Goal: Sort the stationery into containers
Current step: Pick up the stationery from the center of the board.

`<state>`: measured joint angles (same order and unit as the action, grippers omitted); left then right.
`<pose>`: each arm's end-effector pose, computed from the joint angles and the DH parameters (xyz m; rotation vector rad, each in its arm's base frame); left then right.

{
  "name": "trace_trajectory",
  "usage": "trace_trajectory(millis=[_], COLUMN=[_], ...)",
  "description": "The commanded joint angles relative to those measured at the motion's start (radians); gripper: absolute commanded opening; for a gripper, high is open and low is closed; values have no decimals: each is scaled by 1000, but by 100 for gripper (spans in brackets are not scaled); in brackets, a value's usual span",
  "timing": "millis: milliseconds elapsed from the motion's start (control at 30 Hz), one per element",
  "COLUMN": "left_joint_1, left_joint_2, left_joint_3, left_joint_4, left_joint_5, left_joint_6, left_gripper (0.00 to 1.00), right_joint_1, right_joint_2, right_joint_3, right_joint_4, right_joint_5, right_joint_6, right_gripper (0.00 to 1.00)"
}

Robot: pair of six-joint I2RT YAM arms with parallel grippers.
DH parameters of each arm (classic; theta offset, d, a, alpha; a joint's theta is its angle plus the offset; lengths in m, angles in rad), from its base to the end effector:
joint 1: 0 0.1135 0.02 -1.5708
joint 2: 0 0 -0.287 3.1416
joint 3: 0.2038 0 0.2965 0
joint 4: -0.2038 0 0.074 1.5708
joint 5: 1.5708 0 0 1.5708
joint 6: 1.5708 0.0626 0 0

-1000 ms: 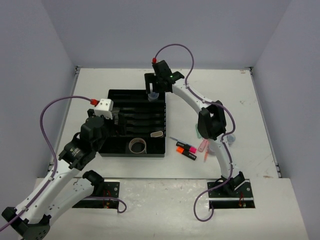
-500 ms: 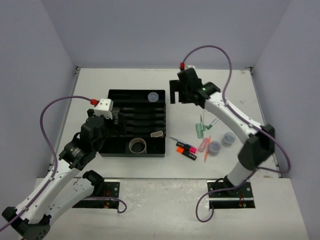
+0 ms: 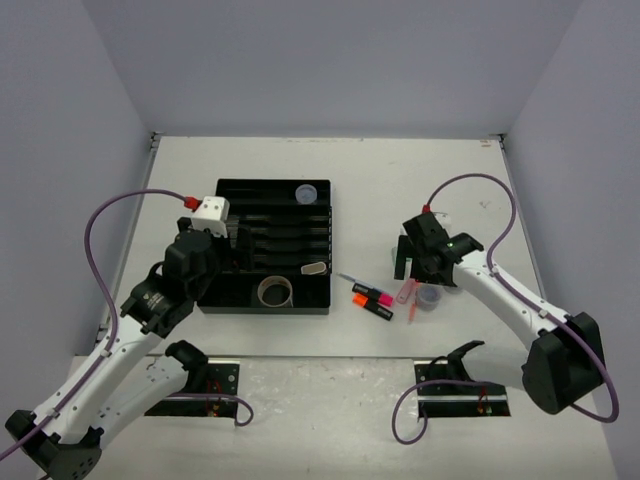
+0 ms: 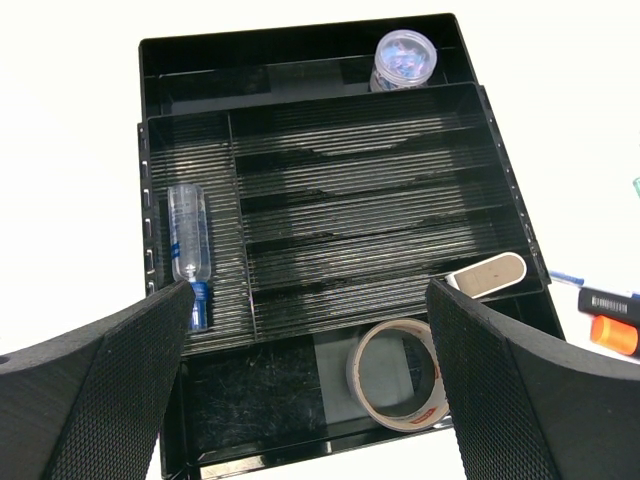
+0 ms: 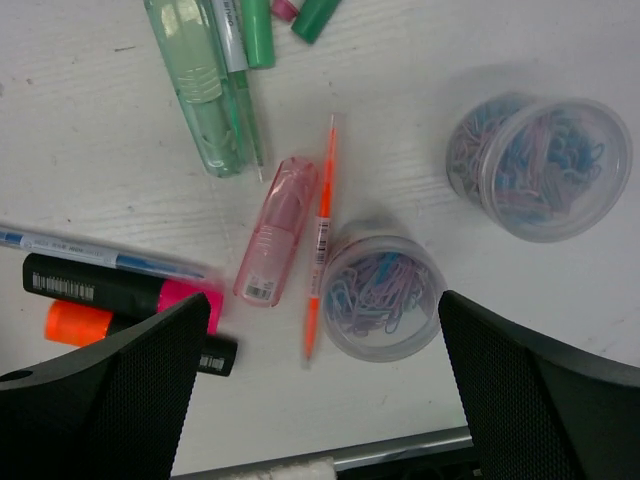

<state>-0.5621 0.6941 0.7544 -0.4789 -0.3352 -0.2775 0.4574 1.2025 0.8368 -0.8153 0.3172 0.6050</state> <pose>0.1863 -0.0930 0.3204 0.0647 1.9700 -0.2160 0.2419 0.0973 0.2100 0.2785 2.6333 -0.1003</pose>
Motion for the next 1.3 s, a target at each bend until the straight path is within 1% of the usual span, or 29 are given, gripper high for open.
trace_trajectory(millis=[0,233,367,500,567,600,700,800,867,933,1033,1067,1167,1233,1267], left_joint_1=[10,10,10,10,10,10,10,10,10,10,10,10,10,10,10], left_joint_2=[-3,12,-3,-28,-34,-36,-46,-53,-54,-56,-56,-54,-49,-47,-50], left_joint_3=[-6,-3,-4,-12,-12,-12,-11,-13,-13,-13,-14,-14,-13,-11,-9], left_joint_4=[33,41,45,58,59,62,63,65,64,63,63,63,64,62,60], left_joint_5=[21,53,75,111,122,127,133,133,132,128,127,127,127,115,103], left_joint_6=[-8,-5,-3,1,3,3,4,6,6,6,6,6,8,8,8], left_gripper=[100,100,100,100,100,100,100,100,100,100,100,100,100,100,100], right_joint_1=[-24,-43,-46,-71,-71,-71,-72,-72,-72,-72,-72,-72,-69,-62,-55], right_joint_2=[-29,47,31,40,58,62,64,69,75,71,34,14,-36,-102,-128], right_joint_3=[-11,-49,-56,-72,-70,-68,-71,-73,-74,-79,-87,-87,-77,-56,-35], right_joint_4=[2,-1,-4,-3,-2,-2,0,1,1,1,2,-3,-23,-37,-51], right_joint_5=[31,56,86,38,27,28,19,0,-10,-15,-18,-17,-15,-31,-31], right_joint_6=[107,170,207,219,220,220,220,215,211,210,207,203,186,161,157], right_gripper=[99,99,99,93,87,80,69,66,61,50,38,35,33,28,28])
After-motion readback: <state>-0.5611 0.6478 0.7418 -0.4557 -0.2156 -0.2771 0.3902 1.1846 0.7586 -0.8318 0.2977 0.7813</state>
